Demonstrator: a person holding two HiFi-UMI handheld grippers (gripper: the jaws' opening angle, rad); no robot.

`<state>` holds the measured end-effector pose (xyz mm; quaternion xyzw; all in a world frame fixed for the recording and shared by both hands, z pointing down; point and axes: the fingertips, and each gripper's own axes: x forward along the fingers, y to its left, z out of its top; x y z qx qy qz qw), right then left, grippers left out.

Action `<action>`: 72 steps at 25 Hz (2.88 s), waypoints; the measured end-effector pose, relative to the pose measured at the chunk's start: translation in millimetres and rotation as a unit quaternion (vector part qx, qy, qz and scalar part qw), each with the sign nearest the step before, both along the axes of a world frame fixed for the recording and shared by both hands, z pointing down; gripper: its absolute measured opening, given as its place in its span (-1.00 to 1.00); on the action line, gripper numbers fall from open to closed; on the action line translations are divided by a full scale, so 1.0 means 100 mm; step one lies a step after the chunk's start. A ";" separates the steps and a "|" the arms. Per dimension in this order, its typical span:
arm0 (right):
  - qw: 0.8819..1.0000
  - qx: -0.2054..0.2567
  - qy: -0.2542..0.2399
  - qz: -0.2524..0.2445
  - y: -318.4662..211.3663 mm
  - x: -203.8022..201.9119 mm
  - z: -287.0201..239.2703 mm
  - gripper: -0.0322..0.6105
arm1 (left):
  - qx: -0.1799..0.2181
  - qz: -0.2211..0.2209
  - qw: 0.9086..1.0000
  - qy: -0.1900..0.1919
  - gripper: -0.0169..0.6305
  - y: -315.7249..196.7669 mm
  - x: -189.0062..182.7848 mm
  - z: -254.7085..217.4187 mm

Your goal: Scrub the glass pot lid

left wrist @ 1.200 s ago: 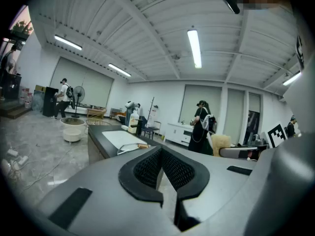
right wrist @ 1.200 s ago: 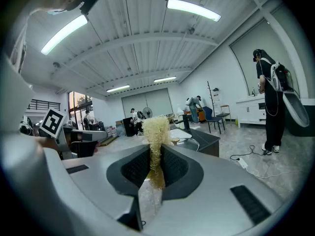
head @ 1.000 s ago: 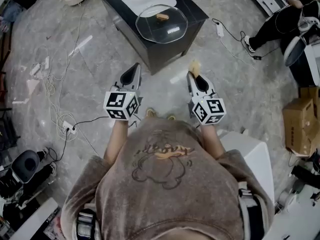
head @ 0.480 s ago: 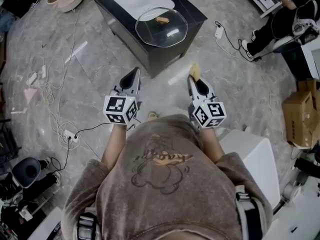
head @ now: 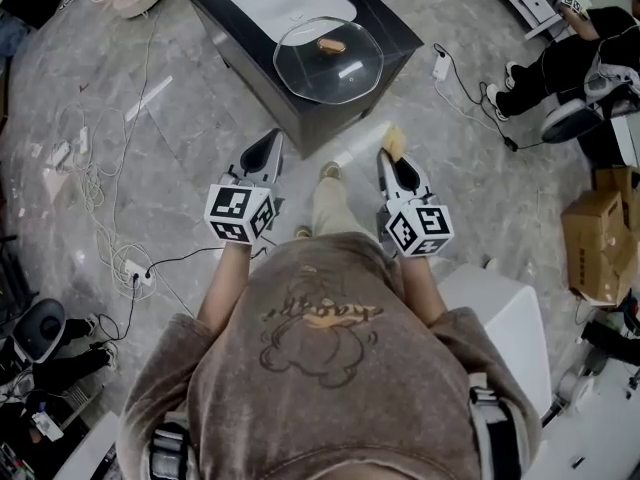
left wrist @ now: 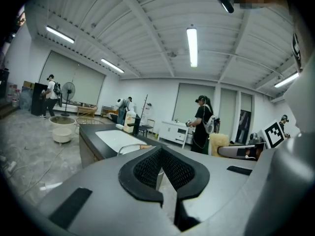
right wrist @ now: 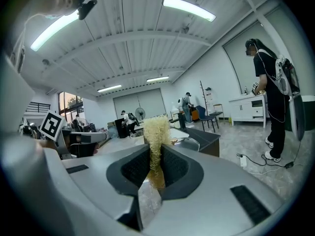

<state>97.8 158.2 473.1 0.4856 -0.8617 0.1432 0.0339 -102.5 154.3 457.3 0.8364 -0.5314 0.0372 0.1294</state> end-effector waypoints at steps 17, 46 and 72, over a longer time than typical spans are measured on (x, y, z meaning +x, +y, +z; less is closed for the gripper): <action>0.999 -0.001 -0.020 -0.030 -1.91 0.02 -0.18 -0.75 | 0.024 -0.013 1.000 -0.003 -0.89 -1.81 0.04 -0.35; 0.999 -0.002 -0.025 0.024 -3.02 -0.04 -0.27 -0.75 | 0.012 0.104 0.994 -0.009 -0.89 -3.05 0.23 -0.37; 0.993 -0.030 -0.015 0.110 -2.81 0.33 -0.11 -0.75 | -0.043 0.387 0.891 -0.235 -0.04 -3.19 0.97 1.06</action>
